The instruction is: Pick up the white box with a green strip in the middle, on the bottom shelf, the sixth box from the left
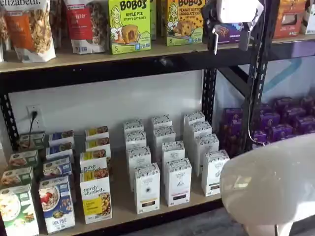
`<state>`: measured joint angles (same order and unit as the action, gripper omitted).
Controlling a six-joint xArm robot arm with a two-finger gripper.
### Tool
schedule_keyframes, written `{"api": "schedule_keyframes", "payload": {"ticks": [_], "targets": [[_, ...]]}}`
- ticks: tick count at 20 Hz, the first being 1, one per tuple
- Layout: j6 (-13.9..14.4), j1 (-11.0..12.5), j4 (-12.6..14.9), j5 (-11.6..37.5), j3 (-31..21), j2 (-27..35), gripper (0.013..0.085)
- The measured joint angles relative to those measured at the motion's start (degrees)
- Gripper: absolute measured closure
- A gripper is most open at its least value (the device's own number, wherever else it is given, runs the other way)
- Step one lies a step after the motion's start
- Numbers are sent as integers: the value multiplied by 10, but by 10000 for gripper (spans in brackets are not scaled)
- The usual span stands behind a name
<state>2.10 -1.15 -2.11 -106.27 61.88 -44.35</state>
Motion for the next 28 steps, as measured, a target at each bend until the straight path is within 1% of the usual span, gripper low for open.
{"api": "schedule_keyframes", "payload": {"ticks": [2, 7, 10, 11, 14, 16, 20, 24, 28], "targets": [[11, -18, 26, 31, -17, -18, 130], [14, -22, 36, 47, -27, -22, 130], [16, -25, 44, 63, -42, -25, 130], [16, -24, 46, 72, -51, -27, 130], [28, -37, 75, 111, -88, -34, 130], [33, -38, 88, 146, -120, -40, 130], [30, -27, 86, 209, -175, -40, 130], [23, -14, 78, 272, -229, -18, 130], [26, -8, 84, 342, -277, 3, 130]]}}
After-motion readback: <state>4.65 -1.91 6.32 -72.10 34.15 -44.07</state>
